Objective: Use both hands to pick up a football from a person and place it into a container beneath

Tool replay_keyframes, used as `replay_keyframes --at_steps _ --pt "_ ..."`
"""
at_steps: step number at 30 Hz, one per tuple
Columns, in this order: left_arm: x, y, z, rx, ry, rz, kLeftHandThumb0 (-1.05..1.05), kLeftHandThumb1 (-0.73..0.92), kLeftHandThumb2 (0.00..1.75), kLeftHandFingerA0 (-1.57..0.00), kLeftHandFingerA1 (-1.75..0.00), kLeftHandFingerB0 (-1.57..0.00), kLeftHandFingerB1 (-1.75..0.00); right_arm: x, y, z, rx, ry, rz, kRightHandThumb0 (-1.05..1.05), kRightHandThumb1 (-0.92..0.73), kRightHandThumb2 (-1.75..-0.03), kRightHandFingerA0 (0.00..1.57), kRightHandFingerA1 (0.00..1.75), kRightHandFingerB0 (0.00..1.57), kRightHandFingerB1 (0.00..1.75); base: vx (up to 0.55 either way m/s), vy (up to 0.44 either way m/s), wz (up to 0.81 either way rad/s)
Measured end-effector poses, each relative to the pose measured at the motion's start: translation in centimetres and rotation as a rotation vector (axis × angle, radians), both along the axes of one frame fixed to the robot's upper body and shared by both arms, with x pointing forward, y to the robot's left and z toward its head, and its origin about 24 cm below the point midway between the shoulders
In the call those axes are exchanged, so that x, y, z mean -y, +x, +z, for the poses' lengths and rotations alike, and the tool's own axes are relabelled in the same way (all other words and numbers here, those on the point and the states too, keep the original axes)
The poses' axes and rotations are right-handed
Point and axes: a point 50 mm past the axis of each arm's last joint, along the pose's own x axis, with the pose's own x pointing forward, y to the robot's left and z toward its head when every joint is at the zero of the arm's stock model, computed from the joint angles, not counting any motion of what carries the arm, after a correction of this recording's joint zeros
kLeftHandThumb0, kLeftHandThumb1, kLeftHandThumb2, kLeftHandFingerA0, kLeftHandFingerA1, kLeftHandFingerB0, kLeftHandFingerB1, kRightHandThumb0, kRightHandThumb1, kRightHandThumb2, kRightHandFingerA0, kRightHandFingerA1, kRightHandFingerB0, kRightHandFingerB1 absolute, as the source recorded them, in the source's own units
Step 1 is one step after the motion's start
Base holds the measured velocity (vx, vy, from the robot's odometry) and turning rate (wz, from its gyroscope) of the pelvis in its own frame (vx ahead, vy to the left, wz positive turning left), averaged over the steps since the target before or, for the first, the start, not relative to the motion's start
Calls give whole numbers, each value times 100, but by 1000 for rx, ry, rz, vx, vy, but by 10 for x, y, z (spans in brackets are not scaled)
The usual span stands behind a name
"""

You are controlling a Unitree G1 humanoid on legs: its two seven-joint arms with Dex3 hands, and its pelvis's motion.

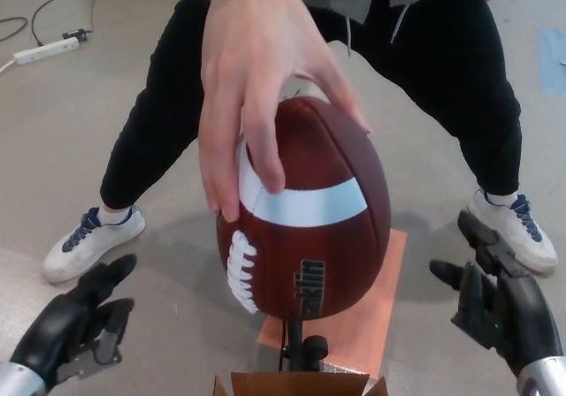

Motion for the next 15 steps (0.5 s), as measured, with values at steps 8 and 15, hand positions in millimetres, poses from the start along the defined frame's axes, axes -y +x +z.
replay_keyframes --at_steps 8,15 --pt "23 -7 28 156 -56 -66 -88 79 116 -9 -46 0 -22 -19 -12 28 147 19 57 -87 -92 -82 21 35 0 9 0 0 0" --pt "42 -17 59 295 -108 -125 -88 77 116 -13 -48 0 -22 -36 -25 55 274 36 113 -83 -83 -118 9 31 0 14 0 0 0"
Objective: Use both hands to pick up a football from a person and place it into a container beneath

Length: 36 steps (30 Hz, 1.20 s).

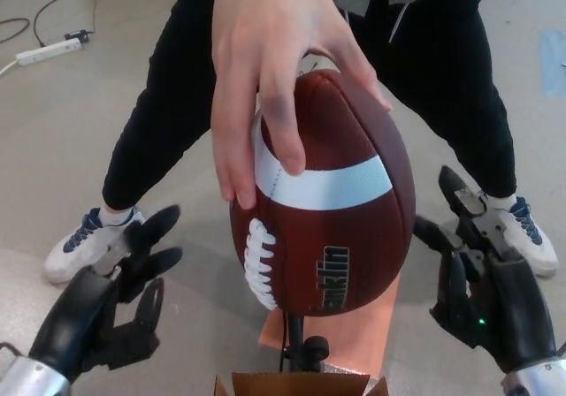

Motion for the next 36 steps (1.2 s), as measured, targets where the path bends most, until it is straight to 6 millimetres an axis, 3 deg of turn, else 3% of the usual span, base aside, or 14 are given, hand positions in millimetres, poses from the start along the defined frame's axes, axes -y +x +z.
replay_keyframes --at_steps 3,4,7,8,9,13,14,18,19,21,22,25,29,36 --pt "8 -5 14 51 -23 -23 -87 77 116 -15 -49 0 -22 -8 -7 14 59 -5 30 -83 -92 -84 10 27 0 5 0 0 0" --pt "10 -7 18 63 -35 -30 -94 83 81 -18 -38 -7 -20 -10 -10 17 74 -9 40 -83 -84 -119 10 29 0 15 0 0 0" --pt "16 -10 26 79 -71 -41 -88 76 109 -13 -45 -6 -28 -17 -16 25 103 -27 68 -87 -88 -121 11 27 0 13 0 0 0" --pt "17 -10 27 78 -80 -43 -89 91 75 -19 -35 -4 -21 -19 -17 26 105 -33 74 -89 -89 -121 10 26 0 12 0 0 0" --pt "18 -10 28 74 -94 -43 -88 78 110 -14 -45 -5 -27 -20 -18 27 105 -46 79 -91 -90 -121 10 24 0 10 0 0 0" --pt "21 -10 28 62 -118 -46 -87 78 109 -14 -45 -6 -25 -24 -20 31 105 -72 91 -85 -87 -121 11 27 0 15 0 0 0" --pt "21 -10 27 61 -121 -46 -87 77 111 -13 -45 -3 -25 -25 -20 31 104 -75 93 -86 -92 -87 15 26 0 2 0 0 0" --pt "30 -10 27 57 -143 -64 -86 77 115 -19 -50 0 -25 -33 -21 33 93 -91 107 -83 -92 -82 11 27 0 6 0 0 0" --pt "30 -10 27 57 -143 -65 -85 92 73 -19 -34 -7 -22 -34 -21 33 92 -91 108 -86 -91 -84 14 26 0 5 0 0 0" --pt "41 -10 28 59 -157 -82 -85 92 73 -17 -33 -8 -23 -42 -22 32 79 -89 126 -82 -92 -82 11 27 0 8 0 0 0" --pt "43 -11 28 59 -163 -80 -80 74 115 -3 -42 -1 -26 -43 -22 32 77 -87 127 -84 -92 -81 7 27 0 10 0 0 0" --pt "52 -11 28 54 -166 -68 -91 79 115 -8 -33 -8 -20 -51 -21 30 65 -68 121 -84 -80 -118 9 26 0 17 0 0 0" --pt "62 -11 26 42 -162 -44 -93 83 115 -7 -11 -8 -14 -60 -20 27 42 -26 102 -92 -87 -120 0 16 0 8 0 0 0" --pt "74 -10 23 45 -196 -1 -79 79 114 0 -17 -3 -20 -67 -10 28 36 16 89 -79 -92 -122 0 14 0 14 0 0 0"
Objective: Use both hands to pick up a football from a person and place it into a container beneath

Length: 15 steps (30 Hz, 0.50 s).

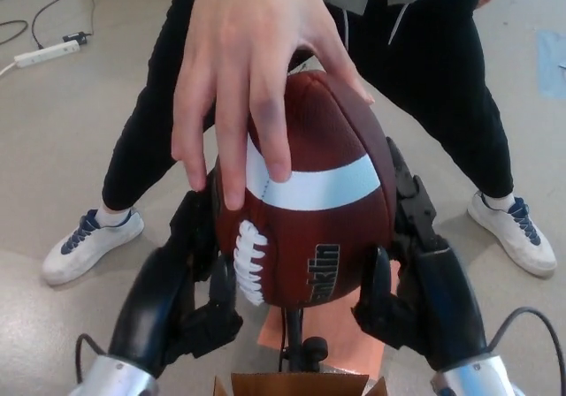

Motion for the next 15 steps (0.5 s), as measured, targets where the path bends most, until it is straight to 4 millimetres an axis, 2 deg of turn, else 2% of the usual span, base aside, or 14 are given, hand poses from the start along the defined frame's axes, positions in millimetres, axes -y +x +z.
replay_keyframes --at_steps 4,5,6,7,8,9,10,13,14,15 --pt "5 1 -6 -20 -4 27 -78 77 113 0 -18 -3 -21 -1 4 -5 -24 12 -8 -80 -92 -122 0 14 0 14 0 0 0" --pt "6 1 -8 -28 -1 34 -78 92 72 0 -16 -3 -22 -1 5 -7 -35 11 -11 -79 -92 -122 0 14 0 16 0 0 0" --pt "7 1 -10 -33 3 41 -78 78 113 0 -17 -4 -21 -2 6 -10 -45 13 -13 -78 -91 -122 0 15 1 18 0 0 0" --pt "8 1 -11 -37 5 45 -78 78 113 0 -17 -4 -21 -2 7 -11 -50 14 -15 -78 -91 -122 0 15 1 18 0 0 0" --pt "8 2 -13 -42 7 51 -78 92 72 0 -15 -2 -22 -2 8 -13 -58 16 -17 -79 -91 -121 0 15 1 18 0 0 0" --pt "9 3 -14 -45 11 57 -78 92 72 0 -15 -2 -22 -2 9 -14 -63 19 -20 -79 -91 -121 0 15 1 18 0 0 0" --pt "9 3 -15 -47 14 61 -81 77 102 -2 -12 -2 -18 -3 9 -15 -67 23 -21 -79 -91 -122 0 15 1 18 0 0 0" --pt "10 6 -20 -63 25 76 -80 78 102 -3 -13 -1 -19 -5 12 -23 -97 43 -24 -78 -91 -122 0 17 0 19 0 0 0" --pt "10 7 -23 -71 29 79 -73 76 110 0 -21 0 -24 -5 12 -26 -110 45 -27 -78 -91 -122 0 17 0 19 0 0 0" --pt "10 9 -25 -78 33 80 -78 80 114 0 -18 -9 -24 -5 13 -28 -118 44 -28 -77 -90 -122 0 18 0 21 0 0 0"
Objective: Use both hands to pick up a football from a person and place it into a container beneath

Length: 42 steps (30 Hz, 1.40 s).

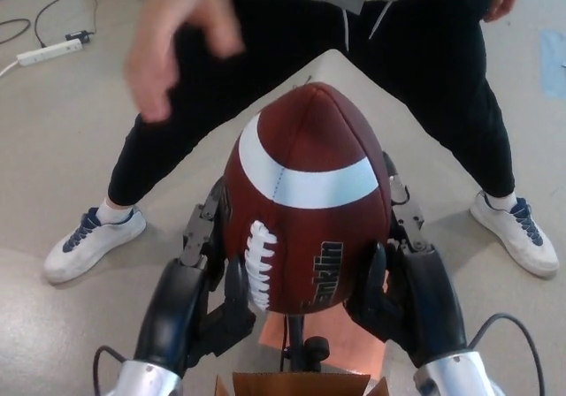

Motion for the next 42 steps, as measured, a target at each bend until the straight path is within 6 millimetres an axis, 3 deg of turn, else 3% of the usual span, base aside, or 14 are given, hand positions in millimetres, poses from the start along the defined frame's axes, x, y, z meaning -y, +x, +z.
replay_keyframes --at_steps 3,5,6,18,31,33,34,35,36,37,38,39,40,42 --pt "0 4 -9 -29 13 3 -77 80 114 0 -18 -10 -24 0 3 -9 -35 0 -2 -77 -91 -121 0 18 0 21 0 0 0" --pt "0 7 -14 -43 20 3 -80 78 98 -4 -14 -2 -19 1 5 -13 -52 1 -4 -78 -92 -122 0 17 0 19 0 0 0" --pt "0 8 -17 -49 24 2 -77 80 116 0 -18 -4 -22 1 6 -16 -59 0 -7 -78 -92 -122 0 17 0 18 0 0 0" --pt "5 25 -43 -121 64 -20 -78 79 114 0 -17 -8 -22 9 19 -42 -150 -9 -20 -79 -91 -121 0 17 0 18 0 0 0" --pt "1 25 -46 -113 52 -25 -85 82 116 0 -14 0 -13 12 21 -44 -140 -8 -9 -91 -84 -119 0 11 0 10 0 0 0" --pt "-7 27 -42 -100 56 -18 -85 82 116 0 -14 0 -13 17 22 -43 -138 -24 -16 -91 -84 -119 0 11 0 10 0 0 0" --pt "-11 28 -39 -91 56 -17 -86 85 116 0 -13 0 -10 19 22 -41 -134 -33 -19 -85 -92 -78 0 23 0 15 0 0 0" --pt "-13 29 -38 -88 55 -15 -78 92 77 0 -6 0 -10 21 23 -41 -132 -40 -23 -88 -92 -123 0 11 0 8 0 0 0" --pt "-18 30 -37 -87 51 -4 -78 92 77 0 -6 0 -10 25 23 -41 -132 -45 -33 -88 -92 -123 0 11 0 8 0 0 0" --pt "-29 32 -36 -88 54 23 -83 76 97 0 -11 0 -9 33 25 -41 -132 -53 -53 -87 -92 -123 0 11 0 8 0 0 0" --pt "-36 33 -35 -89 60 41 -78 92 78 0 -8 0 -8 38 25 -41 -132 -59 -66 -88 -92 -123 0 11 0 8 0 0 0" --pt "-56 37 -33 -87 76 94 -78 92 78 0 -8 0 -8 54 27 -41 -134 -75 -106 -88 -92 -123 0 11 0 8 0 0 0" --pt "-63 37 -32 -87 80 113 -86 85 119 0 -13 0 -10 59 27 -42 -135 -80 -119 -89 -91 -123 0 11 0 8 0 0 0" --pt "-97 40 -27 -88 90 202 -86 85 119 0 -13 0 -10 84 28 -42 -142 -99 -184 -89 -91 -123 0 11 0 8 0 0 0"
